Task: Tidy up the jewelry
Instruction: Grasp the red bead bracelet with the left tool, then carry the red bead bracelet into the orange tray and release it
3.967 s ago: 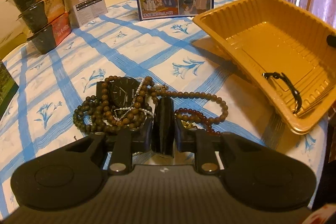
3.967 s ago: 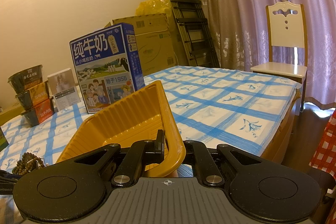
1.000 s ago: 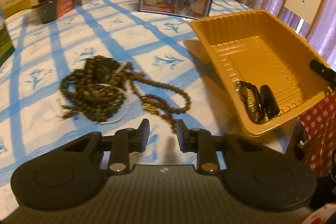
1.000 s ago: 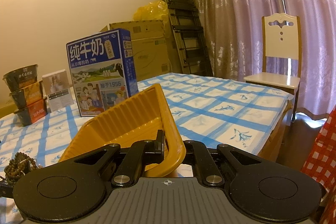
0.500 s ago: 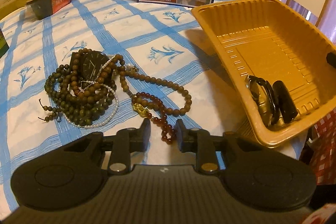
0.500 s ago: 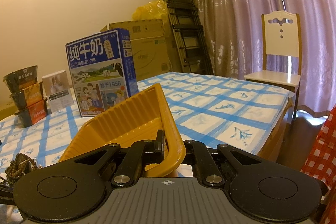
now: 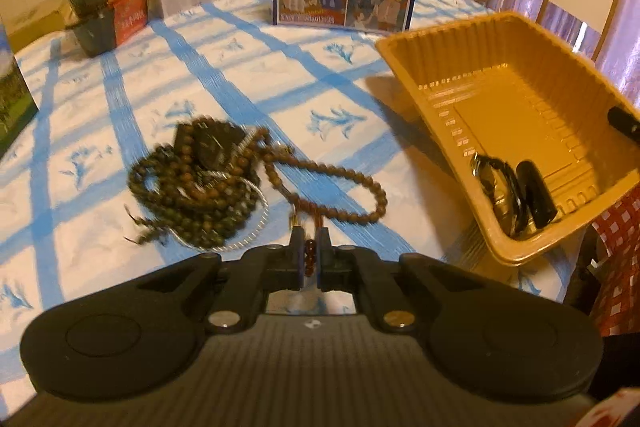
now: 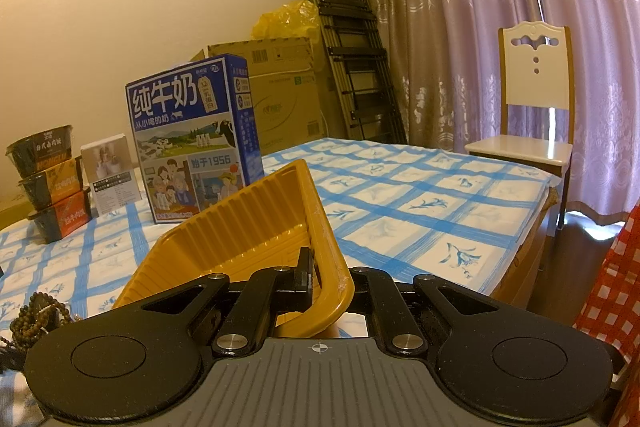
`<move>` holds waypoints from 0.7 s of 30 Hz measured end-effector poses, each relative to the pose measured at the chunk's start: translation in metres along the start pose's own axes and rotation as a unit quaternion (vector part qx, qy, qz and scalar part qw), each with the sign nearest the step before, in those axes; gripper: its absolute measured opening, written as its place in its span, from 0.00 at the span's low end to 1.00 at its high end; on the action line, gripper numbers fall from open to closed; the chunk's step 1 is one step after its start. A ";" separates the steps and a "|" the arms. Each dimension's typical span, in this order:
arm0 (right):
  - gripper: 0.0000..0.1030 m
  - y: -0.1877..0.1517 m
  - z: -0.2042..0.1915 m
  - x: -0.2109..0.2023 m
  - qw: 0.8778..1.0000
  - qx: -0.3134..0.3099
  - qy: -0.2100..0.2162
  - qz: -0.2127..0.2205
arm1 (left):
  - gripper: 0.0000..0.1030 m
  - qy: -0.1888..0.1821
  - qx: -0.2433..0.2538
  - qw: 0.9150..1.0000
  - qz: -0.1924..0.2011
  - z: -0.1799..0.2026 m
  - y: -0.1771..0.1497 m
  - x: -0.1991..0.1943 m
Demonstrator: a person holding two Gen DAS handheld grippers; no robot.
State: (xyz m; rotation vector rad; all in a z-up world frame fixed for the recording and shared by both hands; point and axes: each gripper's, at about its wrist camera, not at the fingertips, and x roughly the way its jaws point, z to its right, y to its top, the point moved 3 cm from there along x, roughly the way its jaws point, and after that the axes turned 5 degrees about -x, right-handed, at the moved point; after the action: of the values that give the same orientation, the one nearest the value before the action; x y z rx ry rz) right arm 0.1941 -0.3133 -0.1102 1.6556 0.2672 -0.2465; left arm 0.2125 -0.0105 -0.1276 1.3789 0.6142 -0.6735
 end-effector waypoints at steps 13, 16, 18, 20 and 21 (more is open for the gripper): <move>0.07 -0.001 -0.001 0.001 1.000 -0.002 0.001 0.002 | 0.04 -0.044 -0.007 0.997 0.063 0.005 0.043 -0.053; 0.07 -0.001 0.000 0.000 1.000 -0.002 0.001 0.002 | 0.04 -0.061 -0.005 0.996 0.067 0.014 0.047 -0.058; 0.07 -0.001 -0.001 0.001 1.000 -0.002 0.001 0.002 | 0.04 -0.074 -0.002 0.995 0.068 0.021 0.050 -0.060; 0.07 -0.001 -0.002 0.001 1.000 -0.002 0.002 0.002 | 0.04 -0.087 -0.001 0.994 0.069 0.028 0.053 -0.061; 0.07 -0.001 -0.001 0.000 1.000 -0.001 0.001 0.002 | 0.04 -0.095 0.001 0.993 0.069 0.033 0.055 -0.061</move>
State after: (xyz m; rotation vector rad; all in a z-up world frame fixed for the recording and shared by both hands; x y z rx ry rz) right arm 0.1943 -0.3121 -0.1108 1.6538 0.2654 -0.2401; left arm 0.2121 -0.0356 -0.0426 1.3282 0.3629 -0.6850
